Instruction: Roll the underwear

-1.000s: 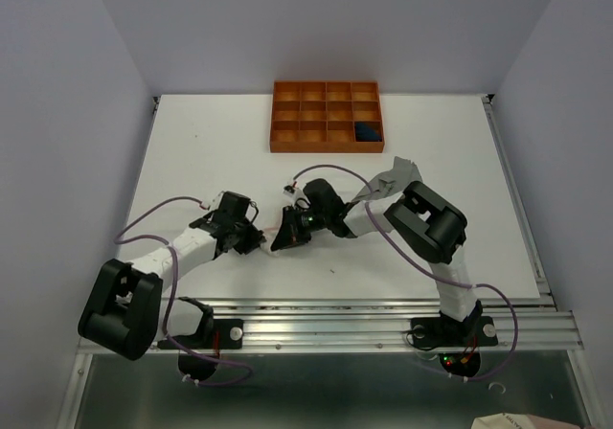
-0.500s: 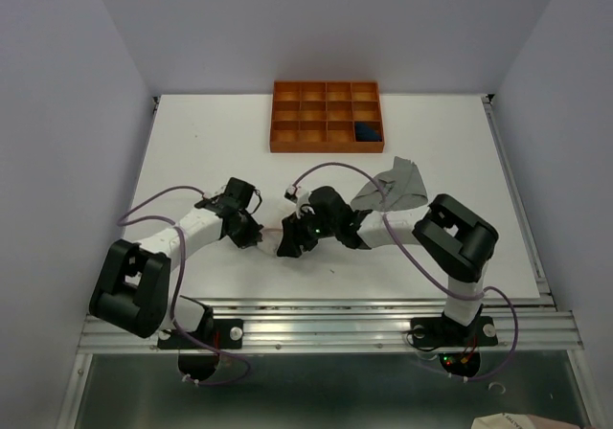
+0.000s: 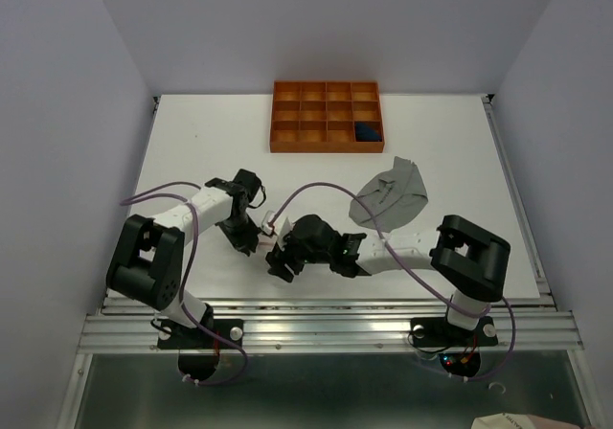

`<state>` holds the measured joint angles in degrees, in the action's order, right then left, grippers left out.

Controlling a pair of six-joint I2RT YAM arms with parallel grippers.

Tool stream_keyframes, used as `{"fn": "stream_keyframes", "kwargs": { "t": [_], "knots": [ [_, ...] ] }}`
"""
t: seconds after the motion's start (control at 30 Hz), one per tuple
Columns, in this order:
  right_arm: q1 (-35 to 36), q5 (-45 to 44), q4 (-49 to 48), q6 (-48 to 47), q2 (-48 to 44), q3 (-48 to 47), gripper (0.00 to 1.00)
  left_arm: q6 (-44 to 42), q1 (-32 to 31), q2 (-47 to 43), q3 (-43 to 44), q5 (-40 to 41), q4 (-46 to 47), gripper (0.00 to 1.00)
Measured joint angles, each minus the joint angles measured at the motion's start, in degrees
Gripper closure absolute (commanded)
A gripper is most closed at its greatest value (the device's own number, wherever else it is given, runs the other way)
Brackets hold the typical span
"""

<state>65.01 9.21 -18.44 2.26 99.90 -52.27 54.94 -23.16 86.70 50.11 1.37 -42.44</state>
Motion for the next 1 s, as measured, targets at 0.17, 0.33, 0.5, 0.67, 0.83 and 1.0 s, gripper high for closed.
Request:
{"fn": "stream_keyframes", "kwargs": {
  "t": [0.17,0.33,0.5,0.67,0.83,1.0],
  "knots": [
    [3.1,-5.4,0.9,-4.2,2.2,-3.8,0.38,0.1,-1.3,3.3,3.0,0.5,-3.2,1.00],
    [6.6,-10.9,1.2,-7.0,4.6,-5.9,0.39,0.2,-2.9,5.6,4.7,0.5,-5.0,1.00],
    [8.0,-14.1,2.2,-9.4,6.9,-7.5,0.39,1.1,-3.2,6.0,5.0,0.5,-5.7,1.00],
    [8.4,-16.7,2.9,-11.1,8.4,-8.2,0.40,1.8,-3.5,6.0,5.0,0.5,-6.4,1.00],
    [8.7,-19.0,3.0,-12.6,10.1,-8.7,0.46,2.2,-3.5,6.0,5.0,0.4,-6.5,1.00],
    [8.9,-19.7,3.0,-14.1,10.9,-8.7,0.51,2.6,-3.5,6.0,5.0,0.3,-6.6,1.00]
  ]
}}
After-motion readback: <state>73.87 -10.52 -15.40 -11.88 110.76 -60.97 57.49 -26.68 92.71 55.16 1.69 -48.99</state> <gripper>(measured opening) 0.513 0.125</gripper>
